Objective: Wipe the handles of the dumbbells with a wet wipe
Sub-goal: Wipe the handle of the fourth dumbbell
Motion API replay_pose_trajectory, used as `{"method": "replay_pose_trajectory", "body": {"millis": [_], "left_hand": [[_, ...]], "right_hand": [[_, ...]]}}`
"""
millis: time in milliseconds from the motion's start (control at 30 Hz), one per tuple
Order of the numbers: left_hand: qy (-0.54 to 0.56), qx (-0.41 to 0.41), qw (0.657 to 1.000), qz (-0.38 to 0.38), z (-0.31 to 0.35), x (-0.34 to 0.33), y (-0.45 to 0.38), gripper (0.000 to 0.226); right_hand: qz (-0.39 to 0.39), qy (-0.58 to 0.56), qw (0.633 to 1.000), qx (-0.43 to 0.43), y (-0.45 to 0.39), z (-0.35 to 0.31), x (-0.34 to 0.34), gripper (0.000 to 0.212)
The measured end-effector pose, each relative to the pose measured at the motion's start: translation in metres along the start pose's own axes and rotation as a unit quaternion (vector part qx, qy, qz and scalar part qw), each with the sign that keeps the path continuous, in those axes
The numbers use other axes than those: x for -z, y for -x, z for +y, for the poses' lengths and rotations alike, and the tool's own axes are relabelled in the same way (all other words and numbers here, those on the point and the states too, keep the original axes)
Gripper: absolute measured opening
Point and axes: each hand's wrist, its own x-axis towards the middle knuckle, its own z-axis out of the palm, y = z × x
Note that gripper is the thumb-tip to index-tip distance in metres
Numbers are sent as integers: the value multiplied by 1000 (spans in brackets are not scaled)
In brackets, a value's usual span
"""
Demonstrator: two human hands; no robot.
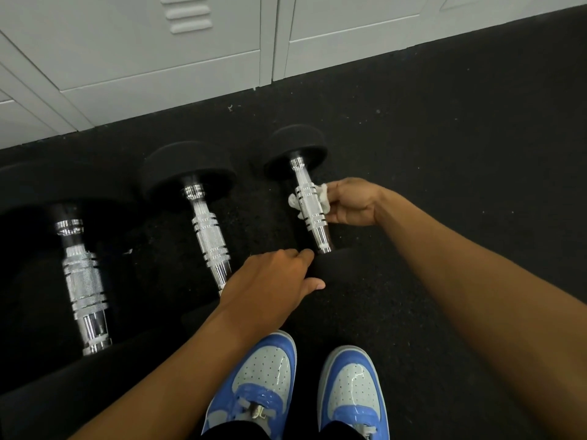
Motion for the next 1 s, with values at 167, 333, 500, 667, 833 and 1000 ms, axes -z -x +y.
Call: {"method": "replay_pose_trajectory", "body": {"millis": [167, 333, 500, 667, 833, 1000], "left_hand": [[7, 2, 1000, 0, 0, 1, -1, 49], [7, 1, 1000, -4, 2, 2, -1, 48], [11, 6, 1000, -5, 2, 2, -1, 49], [6, 5, 1000, -5, 1, 2, 0, 49], [11, 7, 1000, -18, 2, 3, -2, 49], [-3, 6, 1000, -15, 2, 3, -2, 49]], "right_hand": [[-37, -110, 993, 15, 3, 2, 0, 38], [-21, -53, 998, 0, 4, 13, 1, 30], [-18, -46, 999, 17, 0, -4, -8, 31], [3, -43, 998, 35, 0, 3, -4, 30], [3, -74, 997, -26, -6, 5, -7, 32], [37, -64, 997, -1, -5, -2, -3, 32]]}}
